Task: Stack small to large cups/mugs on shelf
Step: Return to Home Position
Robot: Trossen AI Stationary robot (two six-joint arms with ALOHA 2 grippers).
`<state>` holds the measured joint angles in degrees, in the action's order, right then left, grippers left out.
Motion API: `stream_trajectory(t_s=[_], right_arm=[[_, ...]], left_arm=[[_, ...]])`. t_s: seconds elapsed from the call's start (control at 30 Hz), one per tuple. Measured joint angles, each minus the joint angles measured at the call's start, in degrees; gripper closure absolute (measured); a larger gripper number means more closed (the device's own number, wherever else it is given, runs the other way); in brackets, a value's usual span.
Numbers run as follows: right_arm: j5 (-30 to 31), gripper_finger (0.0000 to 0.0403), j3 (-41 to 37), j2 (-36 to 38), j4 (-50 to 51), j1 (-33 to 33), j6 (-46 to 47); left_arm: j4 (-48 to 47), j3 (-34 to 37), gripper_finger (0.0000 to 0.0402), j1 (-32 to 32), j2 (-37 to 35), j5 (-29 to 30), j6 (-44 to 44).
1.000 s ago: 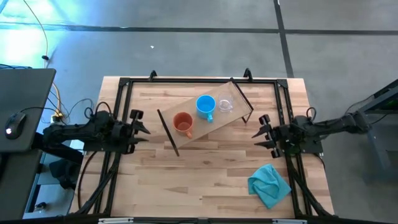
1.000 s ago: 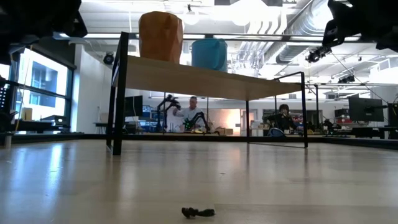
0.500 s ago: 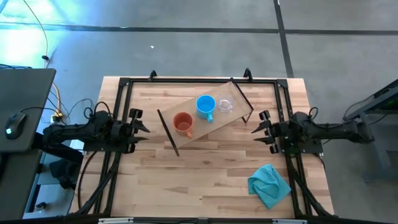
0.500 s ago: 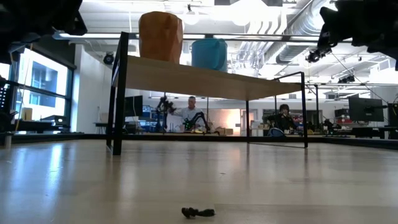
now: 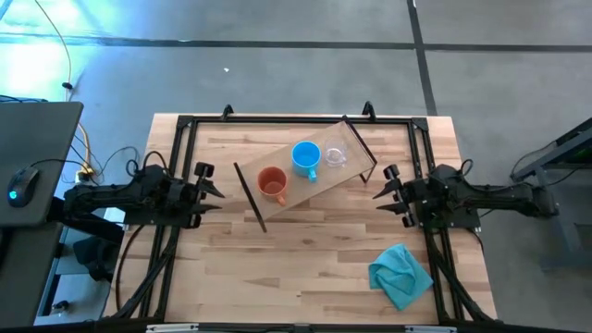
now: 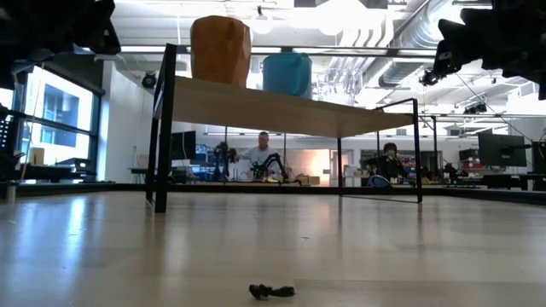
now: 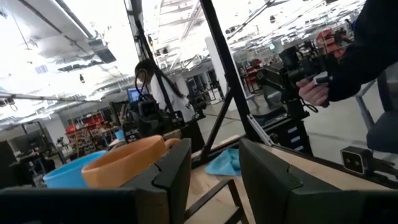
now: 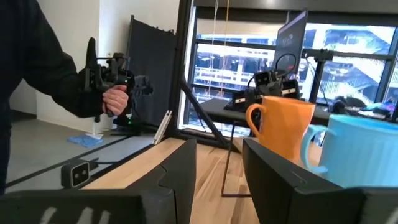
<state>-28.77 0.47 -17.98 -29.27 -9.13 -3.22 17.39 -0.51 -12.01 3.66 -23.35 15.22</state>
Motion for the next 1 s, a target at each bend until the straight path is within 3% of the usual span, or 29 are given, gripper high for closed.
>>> stream_trajectory(t_s=[0.73, 1.0], right_arm=[[0.5, 0.0279, 0.0, 0.0, 5.5, 0.0, 0.7], [-1.2, 0.0279, 0.0, 0.0, -1.9, 0.0, -5.4]], left_arm=[[-5.3, 0.0, 0.0277, 0.0, 0.0, 0.0, -3.1], [-5.1, 0.0, 0.0277, 0.0, 0.0, 0.0, -3.1]])
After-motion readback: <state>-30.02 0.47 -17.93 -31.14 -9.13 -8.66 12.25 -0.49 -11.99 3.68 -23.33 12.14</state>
